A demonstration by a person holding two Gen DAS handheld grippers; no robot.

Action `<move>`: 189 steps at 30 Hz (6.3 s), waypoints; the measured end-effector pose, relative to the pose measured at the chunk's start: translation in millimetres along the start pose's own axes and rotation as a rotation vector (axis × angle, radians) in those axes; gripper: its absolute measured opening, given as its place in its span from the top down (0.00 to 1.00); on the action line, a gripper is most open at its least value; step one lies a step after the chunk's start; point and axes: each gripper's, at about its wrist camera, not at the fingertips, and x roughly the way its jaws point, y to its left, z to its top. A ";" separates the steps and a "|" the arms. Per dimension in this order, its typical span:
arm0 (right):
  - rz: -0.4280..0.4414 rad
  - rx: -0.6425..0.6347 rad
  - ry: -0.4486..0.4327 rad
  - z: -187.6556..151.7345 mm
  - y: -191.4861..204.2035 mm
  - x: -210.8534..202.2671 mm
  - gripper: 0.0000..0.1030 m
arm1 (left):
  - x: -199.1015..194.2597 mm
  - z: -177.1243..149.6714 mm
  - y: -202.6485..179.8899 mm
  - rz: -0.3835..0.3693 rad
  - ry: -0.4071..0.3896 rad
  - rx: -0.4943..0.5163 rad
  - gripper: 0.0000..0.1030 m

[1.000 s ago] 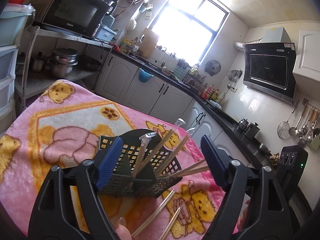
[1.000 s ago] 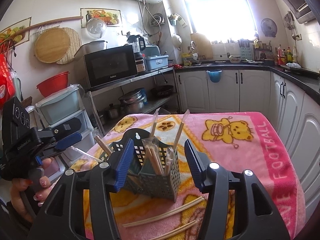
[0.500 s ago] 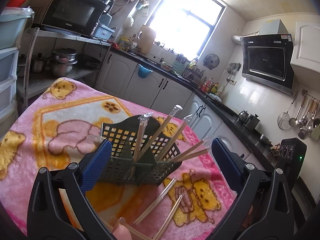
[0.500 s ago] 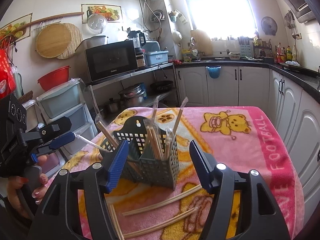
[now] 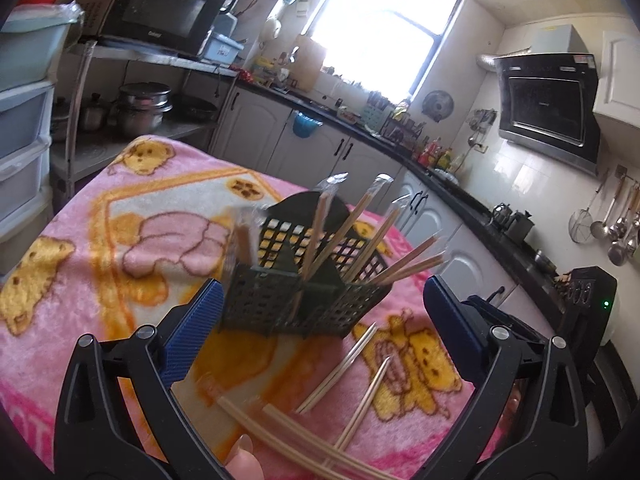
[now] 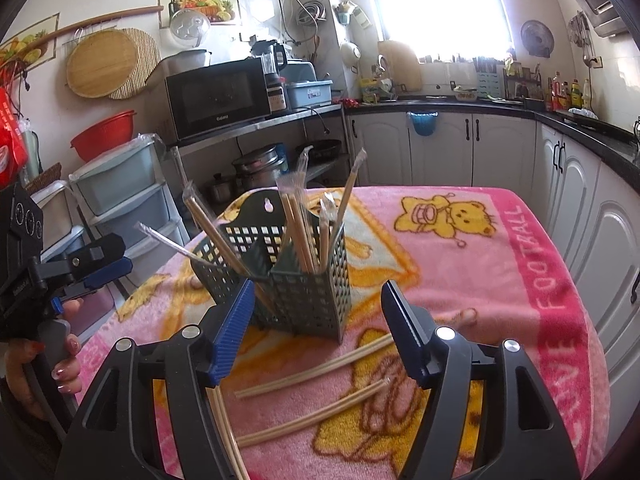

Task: Organize utensils
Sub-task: 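Withdraw both open tools from the caddy toward the remaining chopsticks, then close the right tool on wrapped chopsticks while the left tool grasps another pair, then lift the right tool's chopsticks above the caddy while the left tool raises its chopsticks, then lower chopsticks into the caddy with the right tool while the left tool lowers its chopsticks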

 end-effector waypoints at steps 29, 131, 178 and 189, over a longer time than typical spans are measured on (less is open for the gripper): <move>0.004 -0.003 0.194 -52.4 -0.4 35.7 0.39 | 22.8 -47.8 38.0 0.099 0.168 -0.060 0.10; -0.127 0.102 -0.214 4.7 -44.6 -51.4 0.95 | -3.0 25.9 -26.1 -0.251 0.002 -0.059 1.00; 0.110 -0.114 -0.437 113.6 43.1 -73.5 0.95 | -1.4 146.9 -89.1 -0.336 -0.228 0.077 1.00; 0.088 -0.163 -0.482 146.8 53.4 -59.4 0.95 | 9.3 165.6 -78.5 -0.293 -0.254 0.057 1.00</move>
